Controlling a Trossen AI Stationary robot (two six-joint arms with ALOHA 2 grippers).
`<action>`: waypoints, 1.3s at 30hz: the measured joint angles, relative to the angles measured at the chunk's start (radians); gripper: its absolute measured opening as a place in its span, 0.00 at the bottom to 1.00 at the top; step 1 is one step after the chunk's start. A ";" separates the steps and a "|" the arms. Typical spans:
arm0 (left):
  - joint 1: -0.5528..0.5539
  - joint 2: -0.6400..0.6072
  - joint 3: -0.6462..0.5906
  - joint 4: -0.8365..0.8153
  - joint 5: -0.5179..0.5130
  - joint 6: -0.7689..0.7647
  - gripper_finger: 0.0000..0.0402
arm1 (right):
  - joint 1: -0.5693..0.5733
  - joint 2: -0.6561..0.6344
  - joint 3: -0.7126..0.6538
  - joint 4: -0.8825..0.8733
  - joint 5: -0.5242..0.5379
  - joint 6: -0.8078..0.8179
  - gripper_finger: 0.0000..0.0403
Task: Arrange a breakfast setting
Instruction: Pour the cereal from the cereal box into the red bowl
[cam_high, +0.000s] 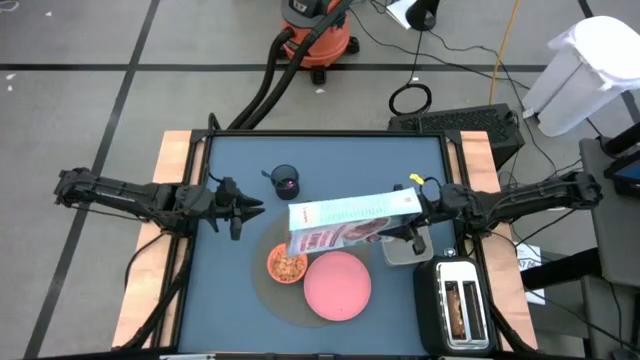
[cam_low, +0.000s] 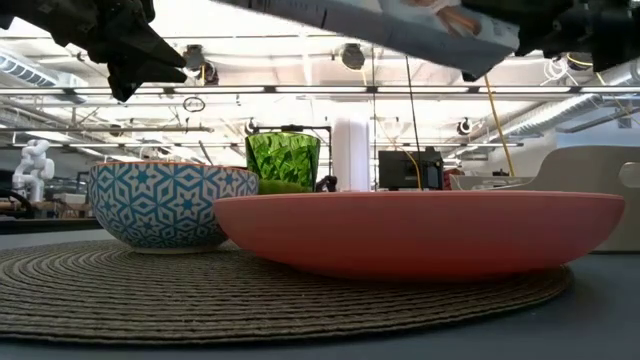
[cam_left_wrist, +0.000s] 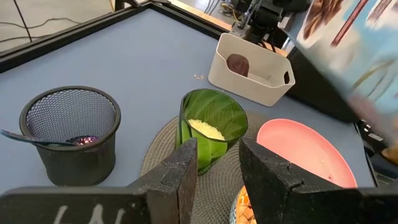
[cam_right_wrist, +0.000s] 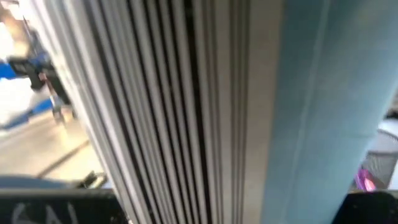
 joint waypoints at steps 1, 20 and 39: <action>0.000 0.000 0.000 0.000 0.000 0.000 0.31 | 0.000 0.000 -0.017 0.052 0.000 0.010 0.40; 0.000 0.002 0.000 0.191 0.000 0.082 0.31 | 0.000 0.001 -0.133 0.689 0.003 -0.077 0.40; 0.000 0.234 0.000 0.817 0.000 0.247 0.31 | 0.000 0.027 -0.133 0.808 0.000 -0.187 0.40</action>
